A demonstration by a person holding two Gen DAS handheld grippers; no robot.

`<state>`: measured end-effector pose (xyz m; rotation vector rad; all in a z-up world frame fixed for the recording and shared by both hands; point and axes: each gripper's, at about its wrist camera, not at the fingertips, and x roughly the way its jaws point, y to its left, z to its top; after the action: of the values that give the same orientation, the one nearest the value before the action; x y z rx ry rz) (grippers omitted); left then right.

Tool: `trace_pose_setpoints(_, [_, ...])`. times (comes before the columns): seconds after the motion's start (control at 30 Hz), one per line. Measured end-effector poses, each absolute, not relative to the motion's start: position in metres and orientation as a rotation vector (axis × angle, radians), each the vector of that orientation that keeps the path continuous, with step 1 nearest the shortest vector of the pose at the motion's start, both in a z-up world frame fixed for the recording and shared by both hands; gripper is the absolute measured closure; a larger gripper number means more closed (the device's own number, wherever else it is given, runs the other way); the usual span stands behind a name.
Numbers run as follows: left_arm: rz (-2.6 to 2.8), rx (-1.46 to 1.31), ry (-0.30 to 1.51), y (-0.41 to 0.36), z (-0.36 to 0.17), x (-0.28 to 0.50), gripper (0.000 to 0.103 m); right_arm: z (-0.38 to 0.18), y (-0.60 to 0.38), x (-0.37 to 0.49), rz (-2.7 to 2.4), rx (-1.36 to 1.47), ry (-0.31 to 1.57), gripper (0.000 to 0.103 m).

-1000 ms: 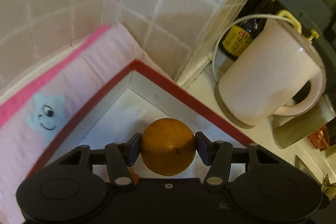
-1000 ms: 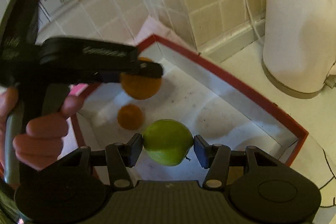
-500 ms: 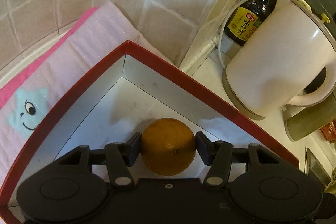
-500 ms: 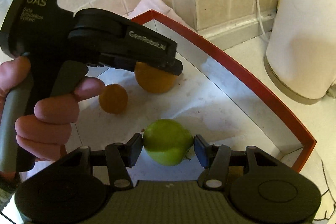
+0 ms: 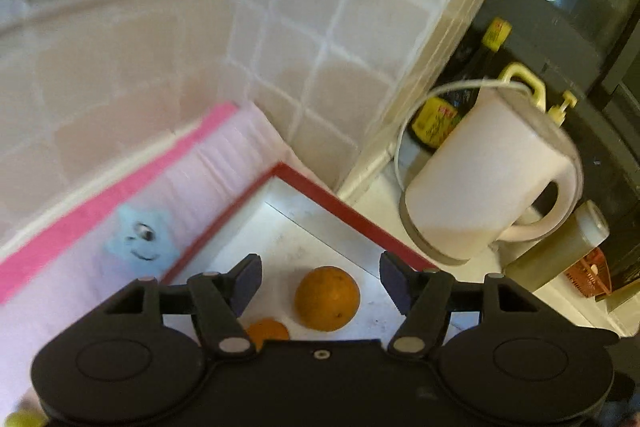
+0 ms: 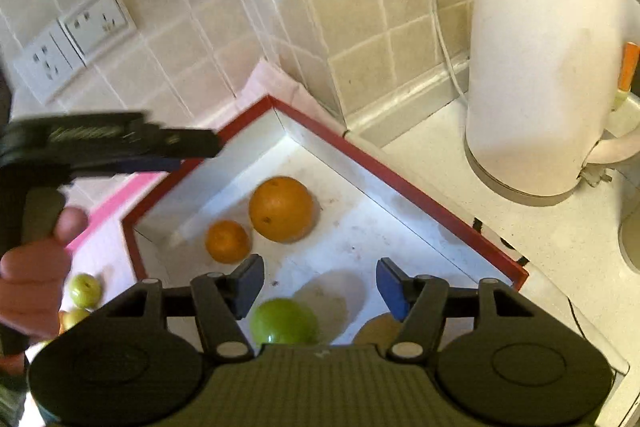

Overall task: Organize fruits
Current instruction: 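Move both tools back over the fruit on the pink mat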

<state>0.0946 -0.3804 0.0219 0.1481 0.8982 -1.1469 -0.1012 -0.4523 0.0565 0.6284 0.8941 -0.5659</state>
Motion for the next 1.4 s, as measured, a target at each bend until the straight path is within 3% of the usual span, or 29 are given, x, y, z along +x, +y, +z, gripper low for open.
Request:
trace_pose_setpoints(0.27, [-1.032,0.073,0.751,-0.283,0.080,0.089,0.025,0.106,-0.438,-0.106,-0.448,0.698,0.782,0.039])
trace_pose_setpoints(0.73, [-0.633,-0.093,0.481,-0.021,0.162,0.065,0.023,0.179,-0.333,-0.042,-0.232,0.510,0.678,0.032])
trace_pose_setpoints(1.03, [-0.522,-0.140,0.558,0.064,0.128,0.066,0.023,0.154,-0.259,-0.007,-0.107,0.469,0.799,0.032])
trace_pose_setpoints(1.4, [-0.578,-0.169,0.760,0.070,0.055,0.097,0.022,0.110,-0.219,0.004,-0.114,0.434,0.943,0.030])
